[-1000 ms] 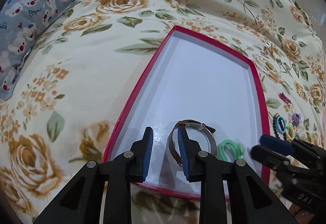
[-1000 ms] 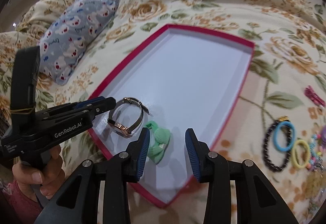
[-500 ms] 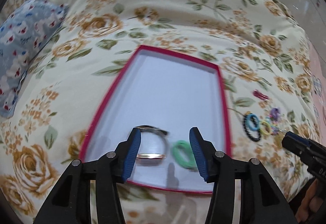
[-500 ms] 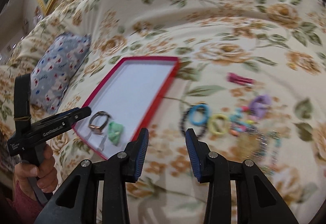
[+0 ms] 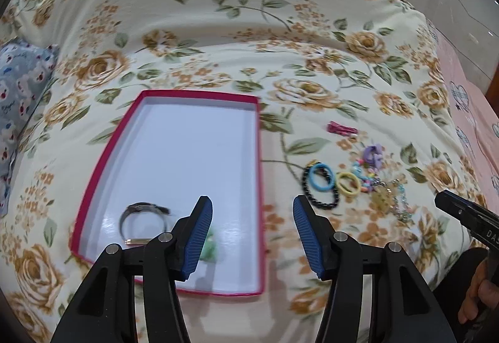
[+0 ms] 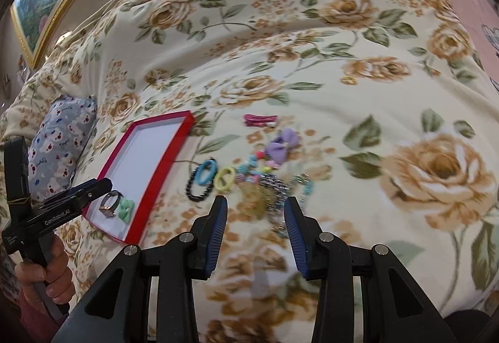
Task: Organize jewelry
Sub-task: 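Grasp the blue and yellow hair ties with the left tool while the right tool grasps the amber clip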
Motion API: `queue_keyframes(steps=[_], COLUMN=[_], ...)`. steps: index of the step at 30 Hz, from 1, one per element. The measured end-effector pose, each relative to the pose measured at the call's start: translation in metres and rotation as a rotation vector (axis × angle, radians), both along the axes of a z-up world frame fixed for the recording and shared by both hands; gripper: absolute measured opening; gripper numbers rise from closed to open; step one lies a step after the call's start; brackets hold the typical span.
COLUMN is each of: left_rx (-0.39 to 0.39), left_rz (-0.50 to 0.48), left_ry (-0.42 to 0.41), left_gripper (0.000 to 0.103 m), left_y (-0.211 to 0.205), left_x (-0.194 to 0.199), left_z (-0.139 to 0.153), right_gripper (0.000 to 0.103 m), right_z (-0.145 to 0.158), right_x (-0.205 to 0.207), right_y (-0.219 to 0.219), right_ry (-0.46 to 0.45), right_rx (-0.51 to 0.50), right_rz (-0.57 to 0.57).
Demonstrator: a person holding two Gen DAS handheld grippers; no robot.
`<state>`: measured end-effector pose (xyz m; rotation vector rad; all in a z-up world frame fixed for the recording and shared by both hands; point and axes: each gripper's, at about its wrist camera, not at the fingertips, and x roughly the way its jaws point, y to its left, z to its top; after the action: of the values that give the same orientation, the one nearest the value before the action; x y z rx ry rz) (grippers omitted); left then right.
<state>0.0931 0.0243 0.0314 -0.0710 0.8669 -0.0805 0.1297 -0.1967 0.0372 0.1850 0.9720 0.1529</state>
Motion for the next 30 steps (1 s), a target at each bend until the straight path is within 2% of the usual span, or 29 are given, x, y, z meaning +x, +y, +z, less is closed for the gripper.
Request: queue_keyframes(steps=[6,16,27,30], left_rx=[0.010,0.009,0.027,0.024], left_rz=[-0.035,-0.079,-0.107,-0.112], left_ry=[0.005,0.042,0.098,0.114], left_gripper=[0.054,0.054,0.052,0.051], left_y=[-0.018,-0.037,-0.057,-0.062], left_x=[0.007,0.027,0.072,0.085], left_z=[0.001,-0.014,-0.043,-0.050], right_gripper=[0.040,0.040,0.037,0.032], right_z=[-0.003,-0.016,-0.042,-0.050], right_x=[-0.002,0.012,0.038,0.044], right_y=[-0.009,0.003,0.010,0.011], right_ry=[0.005,0.025,0.073,0.088], right_rx=[0.009,0.023,0.024,0.017], right_rz=[-0.014,0.036,0.059,0.067])
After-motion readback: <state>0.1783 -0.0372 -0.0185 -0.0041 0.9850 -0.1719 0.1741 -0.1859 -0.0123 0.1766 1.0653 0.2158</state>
